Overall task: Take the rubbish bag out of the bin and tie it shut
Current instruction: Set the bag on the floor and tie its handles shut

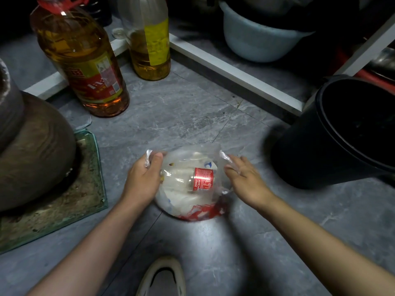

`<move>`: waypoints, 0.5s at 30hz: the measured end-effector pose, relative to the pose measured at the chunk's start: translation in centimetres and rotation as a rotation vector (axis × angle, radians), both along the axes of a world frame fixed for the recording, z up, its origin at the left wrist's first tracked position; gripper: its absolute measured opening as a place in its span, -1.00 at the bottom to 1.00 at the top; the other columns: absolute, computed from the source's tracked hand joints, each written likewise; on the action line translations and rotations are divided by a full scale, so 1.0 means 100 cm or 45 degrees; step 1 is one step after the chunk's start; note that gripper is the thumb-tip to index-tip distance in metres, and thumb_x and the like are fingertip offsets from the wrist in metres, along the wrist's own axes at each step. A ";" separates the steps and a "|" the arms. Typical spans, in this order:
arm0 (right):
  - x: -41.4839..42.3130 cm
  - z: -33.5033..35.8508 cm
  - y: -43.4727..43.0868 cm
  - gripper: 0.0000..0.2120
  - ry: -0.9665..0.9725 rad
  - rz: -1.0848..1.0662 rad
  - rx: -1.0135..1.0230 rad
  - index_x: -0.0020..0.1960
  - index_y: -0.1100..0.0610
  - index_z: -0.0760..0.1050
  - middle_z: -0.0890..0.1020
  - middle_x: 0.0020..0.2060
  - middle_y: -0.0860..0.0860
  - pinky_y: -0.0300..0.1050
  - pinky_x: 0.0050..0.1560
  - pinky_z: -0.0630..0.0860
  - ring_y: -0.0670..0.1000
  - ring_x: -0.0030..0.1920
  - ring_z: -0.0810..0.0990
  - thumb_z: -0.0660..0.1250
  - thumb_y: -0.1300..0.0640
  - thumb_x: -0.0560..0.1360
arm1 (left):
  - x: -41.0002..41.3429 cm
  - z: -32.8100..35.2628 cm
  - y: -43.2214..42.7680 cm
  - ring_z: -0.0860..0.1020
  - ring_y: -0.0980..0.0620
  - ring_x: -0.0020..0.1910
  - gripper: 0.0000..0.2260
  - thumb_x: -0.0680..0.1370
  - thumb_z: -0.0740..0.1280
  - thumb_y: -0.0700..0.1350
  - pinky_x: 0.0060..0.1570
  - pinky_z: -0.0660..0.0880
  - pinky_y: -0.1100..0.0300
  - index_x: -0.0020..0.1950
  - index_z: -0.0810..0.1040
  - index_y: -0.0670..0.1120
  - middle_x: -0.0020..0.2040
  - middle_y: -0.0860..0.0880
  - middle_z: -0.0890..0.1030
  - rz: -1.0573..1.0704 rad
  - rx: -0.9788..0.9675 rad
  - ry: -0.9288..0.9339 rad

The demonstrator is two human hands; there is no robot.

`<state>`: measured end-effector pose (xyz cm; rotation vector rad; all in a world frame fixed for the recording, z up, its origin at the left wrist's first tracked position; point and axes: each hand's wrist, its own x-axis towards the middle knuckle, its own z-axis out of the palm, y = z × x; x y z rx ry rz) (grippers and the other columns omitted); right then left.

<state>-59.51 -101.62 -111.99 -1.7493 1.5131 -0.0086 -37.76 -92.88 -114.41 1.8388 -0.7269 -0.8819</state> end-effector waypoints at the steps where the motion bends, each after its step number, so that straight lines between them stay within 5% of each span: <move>1: 0.001 0.006 0.000 -0.52 0.059 0.061 -0.026 0.57 -0.19 0.15 0.01 0.63 -0.02 0.15 0.55 -0.13 0.07 0.62 -0.08 0.05 -0.12 0.66 | 0.000 0.001 0.001 0.57 0.43 -0.15 -0.65 0.50 0.17 0.14 -0.03 0.46 0.30 0.06 0.65 0.02 -0.05 0.14 0.67 -0.009 -0.033 -0.007; 4: 0.003 0.016 0.001 -0.54 -0.078 0.143 -0.113 0.56 -0.25 0.12 -0.04 0.63 -0.06 0.17 0.56 -0.17 0.00 0.61 -0.13 0.04 -0.08 0.67 | -0.001 0.002 0.001 0.55 0.43 -0.08 -0.73 0.58 0.18 0.01 -0.09 0.43 0.51 0.04 0.65 -0.04 0.03 0.13 0.66 -0.033 -0.156 -0.023; 8: 0.016 0.020 0.008 -0.61 -0.727 -0.030 -0.011 0.46 -0.15 0.35 0.37 0.50 -0.11 -0.23 0.51 0.16 -0.14 0.52 0.25 0.10 0.12 0.68 | -0.006 0.003 -0.001 0.63 0.09 0.10 -0.74 0.60 0.18 -0.07 0.18 0.52 0.04 -0.21 0.60 0.01 0.03 -0.04 0.71 -0.008 -0.292 0.230; 12: 0.029 0.021 0.007 -0.68 -0.996 -0.211 0.064 0.13 -0.06 0.57 0.70 0.02 0.02 -0.21 0.31 0.44 -0.08 0.22 0.59 0.04 0.10 0.70 | -0.011 0.006 -0.007 0.64 -0.13 0.02 -0.60 0.64 0.17 -0.13 0.21 0.50 -0.10 -0.37 0.56 0.04 -0.12 -0.13 0.72 0.095 -0.280 0.372; 15: 0.039 0.016 0.001 -0.65 -1.117 -0.294 0.080 0.18 0.25 0.51 0.53 -0.42 0.08 -0.18 -0.04 0.54 0.03 -0.23 0.62 -0.02 0.15 0.71 | -0.012 0.007 -0.011 0.62 -0.07 -0.18 -0.68 0.64 0.15 -0.18 0.06 0.50 0.01 -0.31 0.45 -0.06 -0.38 -0.07 0.66 0.155 -0.281 0.405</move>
